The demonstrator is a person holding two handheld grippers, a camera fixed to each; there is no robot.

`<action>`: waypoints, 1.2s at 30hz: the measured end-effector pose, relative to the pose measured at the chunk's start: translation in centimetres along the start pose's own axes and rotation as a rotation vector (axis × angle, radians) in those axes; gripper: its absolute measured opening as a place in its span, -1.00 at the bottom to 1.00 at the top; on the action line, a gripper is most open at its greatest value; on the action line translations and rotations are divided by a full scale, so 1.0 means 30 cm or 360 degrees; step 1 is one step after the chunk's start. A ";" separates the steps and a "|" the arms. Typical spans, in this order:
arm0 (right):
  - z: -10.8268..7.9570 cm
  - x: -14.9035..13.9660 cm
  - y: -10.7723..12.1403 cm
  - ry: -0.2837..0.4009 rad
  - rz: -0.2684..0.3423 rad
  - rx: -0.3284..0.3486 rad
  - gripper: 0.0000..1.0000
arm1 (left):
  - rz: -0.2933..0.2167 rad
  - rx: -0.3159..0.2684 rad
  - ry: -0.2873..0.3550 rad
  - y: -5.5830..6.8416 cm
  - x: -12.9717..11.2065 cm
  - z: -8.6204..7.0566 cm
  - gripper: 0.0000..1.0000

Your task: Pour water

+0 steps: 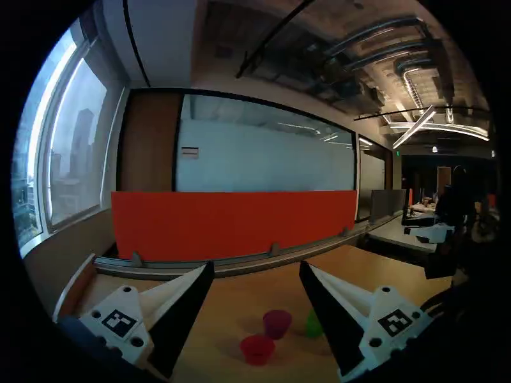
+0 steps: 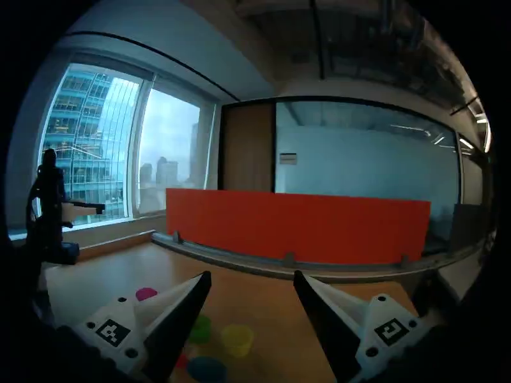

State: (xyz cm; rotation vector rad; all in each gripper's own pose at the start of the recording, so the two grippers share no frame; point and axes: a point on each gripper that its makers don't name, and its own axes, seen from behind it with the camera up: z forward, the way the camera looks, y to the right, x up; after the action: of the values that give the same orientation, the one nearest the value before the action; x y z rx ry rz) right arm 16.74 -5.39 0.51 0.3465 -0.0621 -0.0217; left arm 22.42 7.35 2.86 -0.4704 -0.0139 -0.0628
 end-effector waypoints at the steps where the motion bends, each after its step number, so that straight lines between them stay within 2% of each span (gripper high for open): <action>1: -0.002 0.008 -0.010 0.0003 0.0004 0.0022 1.00 | -0.0005 -0.0026 -0.0001 0.010 0.001 0.003 0.98; 5: -0.006 0.027 -0.035 0.0016 0.0014 0.0081 1.00 | -0.0005 -0.0112 -0.0014 0.040 0.000 0.014 0.98; 11: -0.005 0.019 -0.052 -0.0010 -0.0013 0.0117 1.00 | 0.0032 -0.0148 -0.0031 0.046 -0.005 0.033 0.98; 23: -0.015 -0.016 -0.134 -0.0131 -0.0058 0.0260 1.00 | 0.0055 -0.0293 -0.0059 0.098 -0.010 0.051 0.99; 29: -0.032 -0.028 -0.148 -0.0172 -0.0087 0.0297 1.00 | 0.0087 -0.0361 -0.0076 0.129 -0.016 0.067 0.98; 36: -0.055 -0.069 -0.168 -0.0239 -0.0109 0.0353 1.00 | 0.0114 -0.0450 -0.0144 0.180 -0.064 0.092 0.99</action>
State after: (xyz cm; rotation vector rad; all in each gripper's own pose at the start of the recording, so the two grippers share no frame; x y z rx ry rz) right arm 14.73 -9.50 -2.87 0.5686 -0.2024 -0.1094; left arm 20.85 13.50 2.83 -0.7556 -0.0779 0.0276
